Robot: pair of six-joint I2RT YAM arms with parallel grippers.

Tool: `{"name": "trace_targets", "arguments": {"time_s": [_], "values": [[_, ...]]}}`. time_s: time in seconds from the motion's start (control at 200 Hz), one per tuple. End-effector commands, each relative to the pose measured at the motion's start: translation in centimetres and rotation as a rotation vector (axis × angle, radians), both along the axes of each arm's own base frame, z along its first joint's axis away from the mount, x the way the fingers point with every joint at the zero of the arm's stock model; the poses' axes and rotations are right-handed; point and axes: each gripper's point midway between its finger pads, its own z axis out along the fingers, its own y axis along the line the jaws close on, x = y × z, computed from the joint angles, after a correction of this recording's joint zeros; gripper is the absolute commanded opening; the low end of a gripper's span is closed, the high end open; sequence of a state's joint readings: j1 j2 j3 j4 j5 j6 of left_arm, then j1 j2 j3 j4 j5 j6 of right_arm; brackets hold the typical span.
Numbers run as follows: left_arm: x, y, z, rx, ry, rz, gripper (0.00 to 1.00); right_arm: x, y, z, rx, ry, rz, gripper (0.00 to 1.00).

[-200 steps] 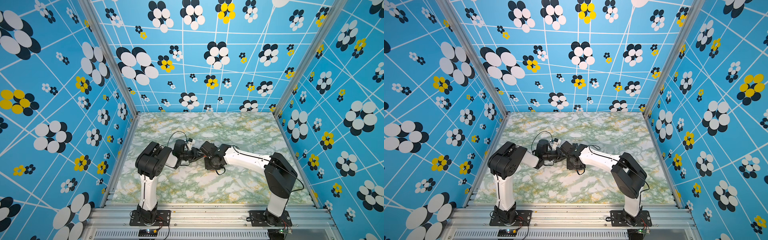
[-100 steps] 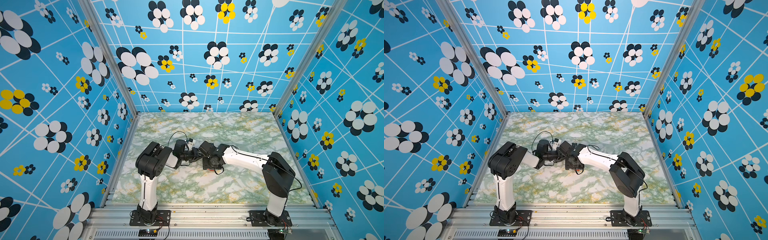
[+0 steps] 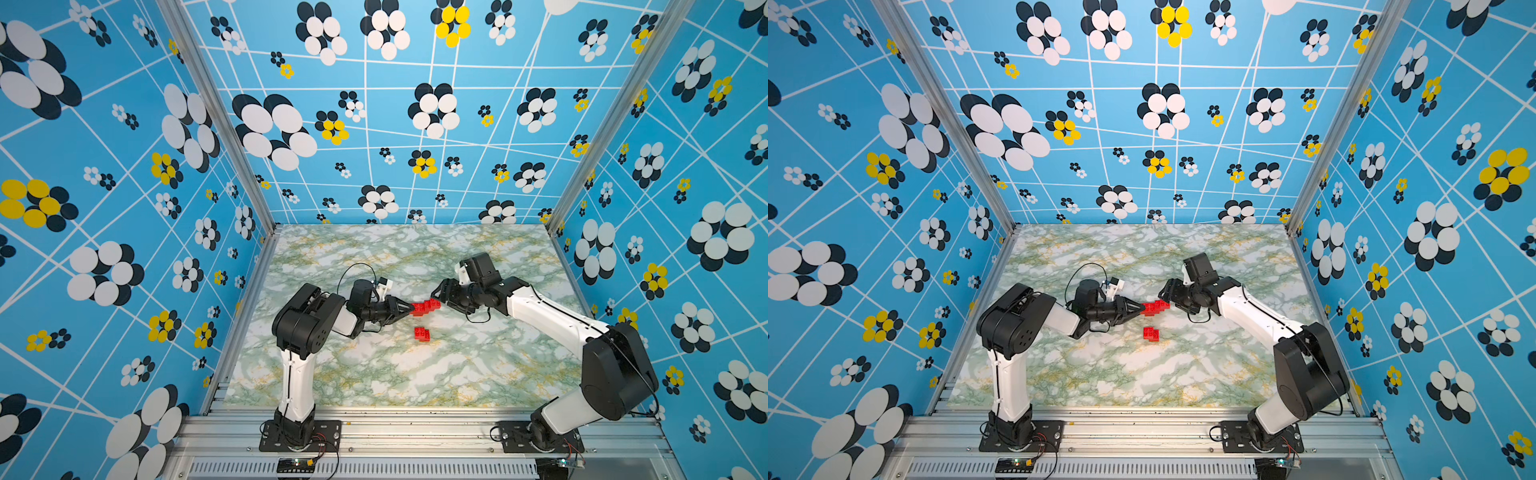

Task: Assemble the letter v with lego
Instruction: Adjust the lego brick at the center of the board.

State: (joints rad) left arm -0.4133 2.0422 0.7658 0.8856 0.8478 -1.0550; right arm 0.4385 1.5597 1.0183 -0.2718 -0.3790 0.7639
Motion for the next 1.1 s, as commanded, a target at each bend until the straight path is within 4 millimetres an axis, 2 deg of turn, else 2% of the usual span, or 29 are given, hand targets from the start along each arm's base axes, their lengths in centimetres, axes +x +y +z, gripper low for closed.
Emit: {"name": "trace_targets", "arguments": {"time_s": [0.0, 0.16, 0.255, 0.46, 0.645, 1.094], "values": [[0.0, -0.2, -0.8, 0.019, 0.023, 0.008, 0.21, 0.0, 1.8, 1.0, 0.22, -0.024, 0.108, 0.69], [0.0, -0.4, -0.8, 0.02, 0.021, 0.008, 0.21, 1.5, 1.7, 0.2, 0.364, -0.014, 0.12, 0.71], [0.0, -0.4, -0.9, 0.023, 0.024, 0.011, 0.21, 1.9, 1.6, -0.7, 0.386, 0.0, 0.114, 0.72], [-0.1, -0.7, -1.1, 0.025, 0.027, 0.014, 0.21, 1.6, 1.5, -3.0, 0.35, 0.036, 0.125, 0.72], [0.0, -1.0, -1.2, 0.028, 0.027, 0.013, 0.21, 1.0, 1.3, -4.5, 0.336, 0.068, 0.13, 0.77], [-0.2, -1.6, -1.6, 0.03, 0.028, 0.008, 0.23, 0.6, 1.9, -5.9, 0.333, 0.103, 0.143, 0.77]]}}
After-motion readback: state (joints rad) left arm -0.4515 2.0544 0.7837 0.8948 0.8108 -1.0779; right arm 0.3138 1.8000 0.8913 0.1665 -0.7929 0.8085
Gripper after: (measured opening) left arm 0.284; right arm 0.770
